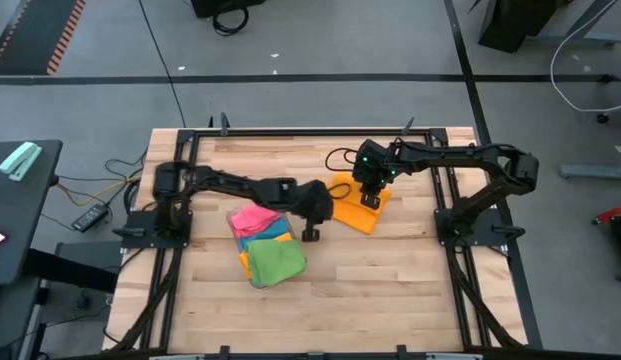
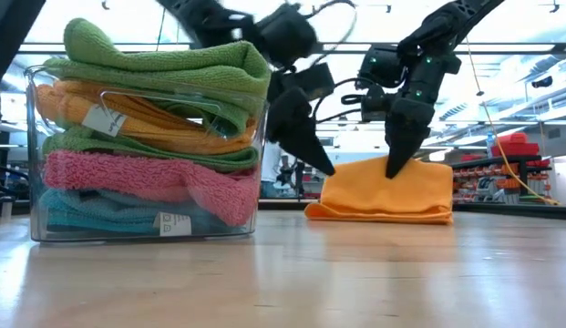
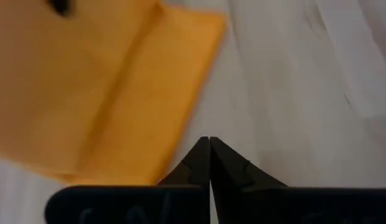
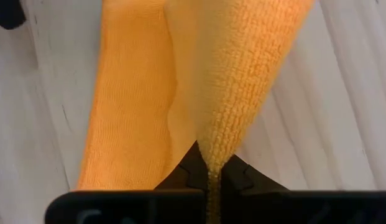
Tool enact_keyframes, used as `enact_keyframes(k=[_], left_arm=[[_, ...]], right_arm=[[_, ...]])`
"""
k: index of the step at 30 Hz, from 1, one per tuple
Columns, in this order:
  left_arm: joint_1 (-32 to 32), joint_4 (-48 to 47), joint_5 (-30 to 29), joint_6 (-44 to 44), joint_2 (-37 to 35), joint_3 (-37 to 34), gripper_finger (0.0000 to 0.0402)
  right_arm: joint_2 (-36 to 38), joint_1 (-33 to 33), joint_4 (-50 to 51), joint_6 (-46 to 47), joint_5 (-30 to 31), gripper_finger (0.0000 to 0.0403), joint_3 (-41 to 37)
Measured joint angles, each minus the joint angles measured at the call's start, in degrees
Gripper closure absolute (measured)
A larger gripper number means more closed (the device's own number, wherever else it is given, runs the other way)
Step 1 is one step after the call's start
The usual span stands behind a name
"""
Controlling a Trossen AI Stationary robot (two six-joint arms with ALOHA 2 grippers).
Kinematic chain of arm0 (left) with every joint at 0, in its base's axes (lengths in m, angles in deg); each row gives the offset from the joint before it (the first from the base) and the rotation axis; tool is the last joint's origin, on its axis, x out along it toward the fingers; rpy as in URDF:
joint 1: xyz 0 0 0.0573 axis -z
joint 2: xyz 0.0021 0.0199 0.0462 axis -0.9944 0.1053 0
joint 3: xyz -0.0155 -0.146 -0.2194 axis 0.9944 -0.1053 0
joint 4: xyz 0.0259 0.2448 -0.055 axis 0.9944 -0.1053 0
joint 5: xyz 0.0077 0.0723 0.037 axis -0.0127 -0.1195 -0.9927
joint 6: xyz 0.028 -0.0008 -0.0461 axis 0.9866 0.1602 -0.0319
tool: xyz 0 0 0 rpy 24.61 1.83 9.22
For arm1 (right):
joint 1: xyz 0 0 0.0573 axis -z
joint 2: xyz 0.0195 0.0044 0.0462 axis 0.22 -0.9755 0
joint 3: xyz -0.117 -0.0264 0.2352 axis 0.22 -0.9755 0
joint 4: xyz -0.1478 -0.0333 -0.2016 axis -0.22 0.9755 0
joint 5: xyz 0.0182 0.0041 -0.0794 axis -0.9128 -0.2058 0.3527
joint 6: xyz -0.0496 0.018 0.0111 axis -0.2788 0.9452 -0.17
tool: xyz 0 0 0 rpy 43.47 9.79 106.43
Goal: Fold microfiber towels
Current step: Fold the yellow towel
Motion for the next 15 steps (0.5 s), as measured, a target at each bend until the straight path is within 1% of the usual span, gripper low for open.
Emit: enact_keyframes(k=[2, 4, 6, 8, 10, 15], left_arm=[[-0.5, 8.3, -1.1, -0.8, -2.1, -5.6, 0.0386], [-1.0, 14.0, -1.3, -3.8, -2.3, -10.2, 0.0378], [-1.3, 15.8, -1.4, -7.7, -2.1, -12.7, 0.0371], [-1.2, 16.5, -1.4, -10.0, -2.1, -13.5, 0.0366], [-0.7, 17.4, -1.5, -10.5, -2.2, -13.7, 0.0366], [0.0, 19.5, -5.6, -10.5, -1.4, -13.4, 0.038]], right_arm=[[0.0, 0.0, 0.0, 0.0, 0.0, 0.039, 0.0], [0.0, 0.0, -0.1, 0.1, 0.0, 0.039, 0.0], [0.0, 0.0, -0.3, 0.1, 0.0, 0.039, 0.0], [0.0, 0.0, -0.3, 0.2, 0.0, 0.039, 0.0], [0.0, 0.0, -0.4, 0.2, 0.0, 0.039, 0.0], [0.0, 0.0, -0.9, 0.1, 0.0, 0.039, 0.0]])
